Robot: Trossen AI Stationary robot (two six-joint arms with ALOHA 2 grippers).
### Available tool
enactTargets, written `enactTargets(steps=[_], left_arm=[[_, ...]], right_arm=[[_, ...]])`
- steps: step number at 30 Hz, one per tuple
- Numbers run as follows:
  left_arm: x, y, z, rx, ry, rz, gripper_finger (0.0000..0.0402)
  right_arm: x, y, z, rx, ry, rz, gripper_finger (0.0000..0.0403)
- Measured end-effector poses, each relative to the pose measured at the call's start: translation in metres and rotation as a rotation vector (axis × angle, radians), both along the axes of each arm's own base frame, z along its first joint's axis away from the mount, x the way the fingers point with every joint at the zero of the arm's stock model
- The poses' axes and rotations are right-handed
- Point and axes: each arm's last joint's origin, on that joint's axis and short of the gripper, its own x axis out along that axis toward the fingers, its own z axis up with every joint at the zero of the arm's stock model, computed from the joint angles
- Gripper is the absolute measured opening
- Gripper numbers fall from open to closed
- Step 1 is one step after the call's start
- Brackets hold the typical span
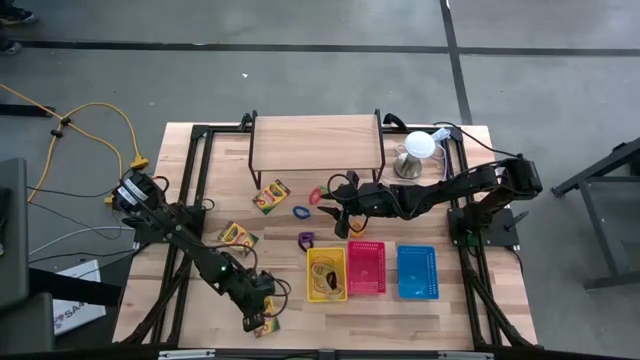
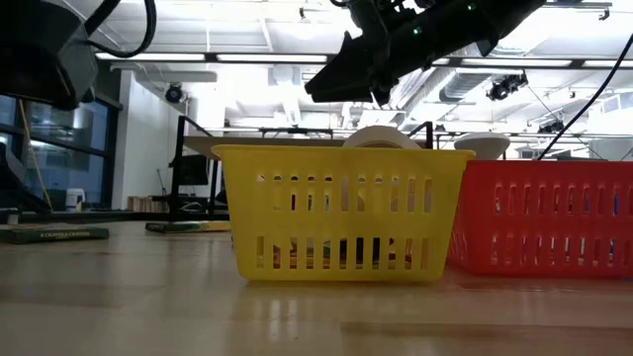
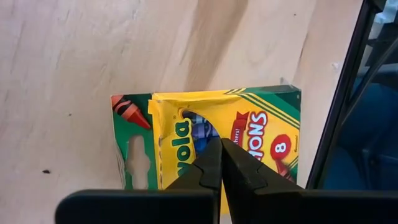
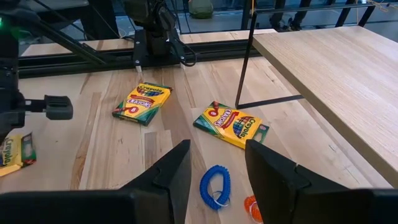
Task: Pick & Place Office Desk Supplies
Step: Put the bottom crayon box into the red bin
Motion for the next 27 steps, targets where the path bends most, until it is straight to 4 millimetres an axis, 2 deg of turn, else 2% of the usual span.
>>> enactTargets(steps=[19, 27], left_arm=[[-0.0006, -0.0006, -0.0002, 0.004, -0.004, -0.019, 0.0000], [-0.0046, -0.0048, -0.0005, -0.010, 0.008, -0.096, 0.0000]], right_arm=[[0.0001, 0.0000, 0.0002, 0.006, -0.003, -0.002, 0.0140], [0.0002, -0.0001, 0.0006, 0.213, -0.050, -0.076, 0.0140]])
